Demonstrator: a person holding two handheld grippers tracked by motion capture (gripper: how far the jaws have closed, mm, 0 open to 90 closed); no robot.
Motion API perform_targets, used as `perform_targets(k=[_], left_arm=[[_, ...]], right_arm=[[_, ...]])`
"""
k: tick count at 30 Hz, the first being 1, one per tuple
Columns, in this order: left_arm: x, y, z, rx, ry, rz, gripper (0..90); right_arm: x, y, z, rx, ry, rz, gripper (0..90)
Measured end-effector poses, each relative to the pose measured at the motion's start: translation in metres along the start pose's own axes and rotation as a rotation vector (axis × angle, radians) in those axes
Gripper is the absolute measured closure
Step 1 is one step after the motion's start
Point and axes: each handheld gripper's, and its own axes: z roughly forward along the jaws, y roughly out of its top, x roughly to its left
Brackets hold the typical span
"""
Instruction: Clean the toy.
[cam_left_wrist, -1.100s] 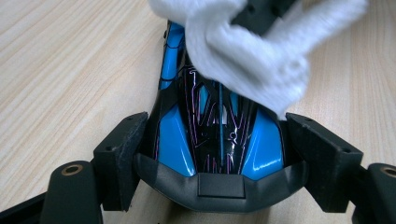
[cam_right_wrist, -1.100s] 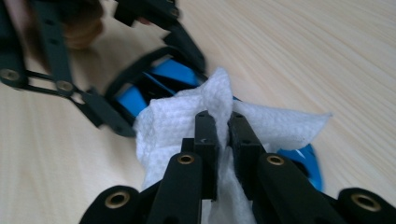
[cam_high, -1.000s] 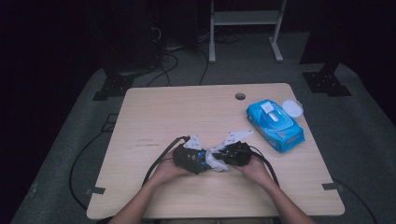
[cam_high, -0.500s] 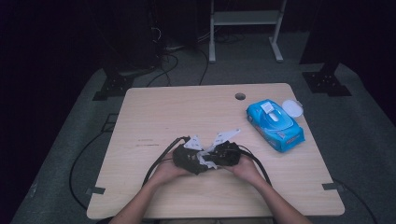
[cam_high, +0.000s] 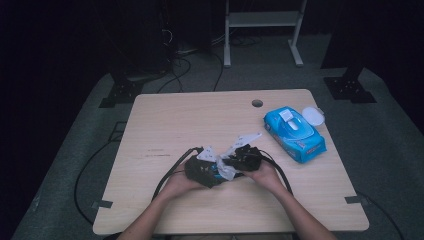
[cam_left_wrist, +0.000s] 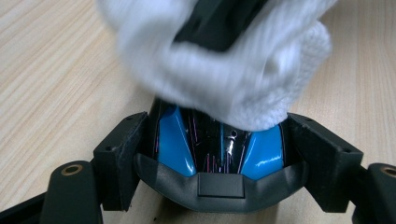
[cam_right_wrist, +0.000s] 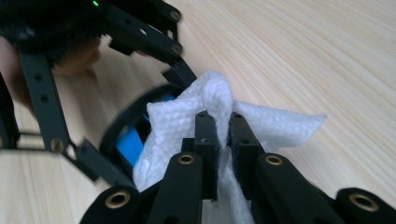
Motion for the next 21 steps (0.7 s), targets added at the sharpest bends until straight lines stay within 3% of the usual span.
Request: perform_targets(k=[4,7,17,21], left_arm=[[0.0,0.0,0.0,0.0,-0.005,-0.004,24.2],[0.001,-0.001,-0.001,-0.003,-0.01,-0.009,24.2],[0.001,-0.001,0.0,-0.006,-0.006,-0.002,24.2],[0.001,-0.001,-0.001,-0.005,-0.006,-0.004,24.2]], right_arm=[[0.014,0.011,0.022,0.027,0.04,-0.018,83.6],[0.014,0.013,0.025,0.032,0.043,-0.017,83.6],[-0.011,0.001,0.005,0.016,-0.012,0.05,83.6],[-0.017,-0.002,0.001,0.018,-0.04,0.054,83.6]])
